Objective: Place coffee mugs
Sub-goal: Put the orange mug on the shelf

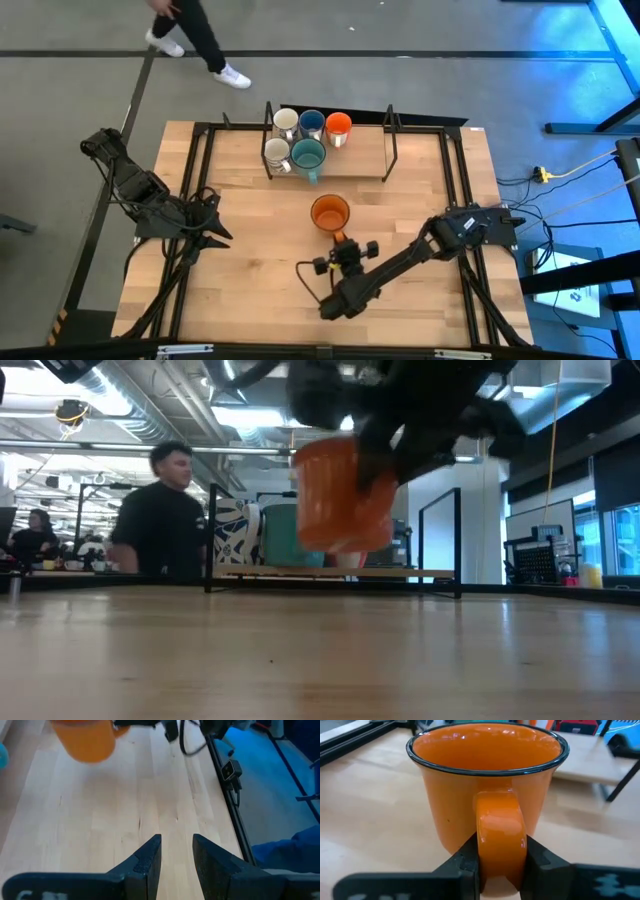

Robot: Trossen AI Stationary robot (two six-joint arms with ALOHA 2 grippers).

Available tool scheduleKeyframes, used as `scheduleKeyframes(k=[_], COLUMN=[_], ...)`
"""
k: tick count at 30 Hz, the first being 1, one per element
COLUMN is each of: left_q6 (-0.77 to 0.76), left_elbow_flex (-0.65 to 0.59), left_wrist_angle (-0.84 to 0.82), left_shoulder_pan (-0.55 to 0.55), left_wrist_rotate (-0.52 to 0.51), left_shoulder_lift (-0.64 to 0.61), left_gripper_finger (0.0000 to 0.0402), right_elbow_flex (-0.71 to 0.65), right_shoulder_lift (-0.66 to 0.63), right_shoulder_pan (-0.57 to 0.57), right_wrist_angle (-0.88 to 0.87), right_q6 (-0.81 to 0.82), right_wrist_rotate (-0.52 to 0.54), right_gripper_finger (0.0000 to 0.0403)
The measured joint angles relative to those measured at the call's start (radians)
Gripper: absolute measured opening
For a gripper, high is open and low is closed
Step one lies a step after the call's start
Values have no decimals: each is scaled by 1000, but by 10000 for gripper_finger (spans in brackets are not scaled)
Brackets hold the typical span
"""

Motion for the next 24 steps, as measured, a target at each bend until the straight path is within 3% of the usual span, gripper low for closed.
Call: scheduleKeyframes(k=[13,19,24], left_q6=[6,6,7], left_elbow_flex=[0,0,0], left_wrist_angle=[0,0,0], left_shoulder_pan=[0,0,0], left_wrist_rotate=[-44,-63,-65], left_shoulder_lift=[0,0,0], left_gripper_finger=[105,105,105], right_elbow_flex=[-451,-529,-540], right_shoulder_lift=[-322,-353,-353], right_shoulder_pan=[-63,-139,-225], right_wrist_angle=[94,209,334], right_q6=[56,45,-121], right_wrist_rotate=[11,37,89], right_gripper_finger=[64,64,64])
